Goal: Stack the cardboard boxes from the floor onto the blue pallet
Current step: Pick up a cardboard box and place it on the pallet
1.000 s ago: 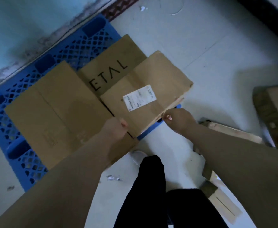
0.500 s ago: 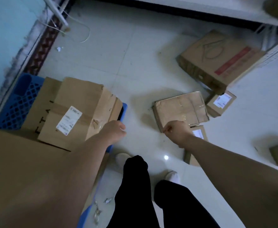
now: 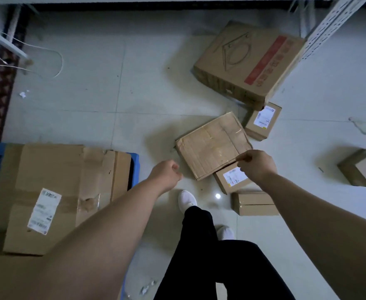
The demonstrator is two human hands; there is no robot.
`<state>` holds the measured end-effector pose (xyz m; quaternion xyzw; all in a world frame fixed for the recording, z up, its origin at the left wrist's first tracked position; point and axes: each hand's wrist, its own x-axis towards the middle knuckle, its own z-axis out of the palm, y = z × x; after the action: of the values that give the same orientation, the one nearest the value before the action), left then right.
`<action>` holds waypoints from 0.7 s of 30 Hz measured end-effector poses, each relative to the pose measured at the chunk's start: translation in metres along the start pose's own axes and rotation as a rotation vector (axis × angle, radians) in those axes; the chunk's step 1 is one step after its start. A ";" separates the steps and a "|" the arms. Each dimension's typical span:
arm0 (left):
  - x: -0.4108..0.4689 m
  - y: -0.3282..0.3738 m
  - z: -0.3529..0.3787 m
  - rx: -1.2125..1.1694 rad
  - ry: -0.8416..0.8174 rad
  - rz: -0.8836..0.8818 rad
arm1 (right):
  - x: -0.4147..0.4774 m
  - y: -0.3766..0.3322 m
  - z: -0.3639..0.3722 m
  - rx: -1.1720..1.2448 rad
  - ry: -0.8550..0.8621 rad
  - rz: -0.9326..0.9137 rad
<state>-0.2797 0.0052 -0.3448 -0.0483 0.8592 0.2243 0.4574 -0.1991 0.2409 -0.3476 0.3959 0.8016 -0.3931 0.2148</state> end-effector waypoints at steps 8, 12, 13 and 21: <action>0.111 -0.001 0.014 -0.048 0.025 -0.123 | 0.093 0.011 0.039 0.175 -0.038 0.081; 0.171 -0.007 0.043 -0.034 0.050 -0.127 | 0.152 0.037 0.067 0.123 -0.050 0.156; 0.187 -0.010 0.051 -0.017 0.050 -0.127 | 0.166 0.044 0.075 0.125 -0.044 0.187; 0.319 -0.021 0.090 0.191 0.159 -0.114 | 0.240 0.115 0.177 0.322 -0.139 0.413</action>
<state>-0.3889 0.0642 -0.6526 -0.0708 0.9060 0.1106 0.4024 -0.2438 0.2545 -0.6639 0.5520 0.6143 -0.4899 0.2792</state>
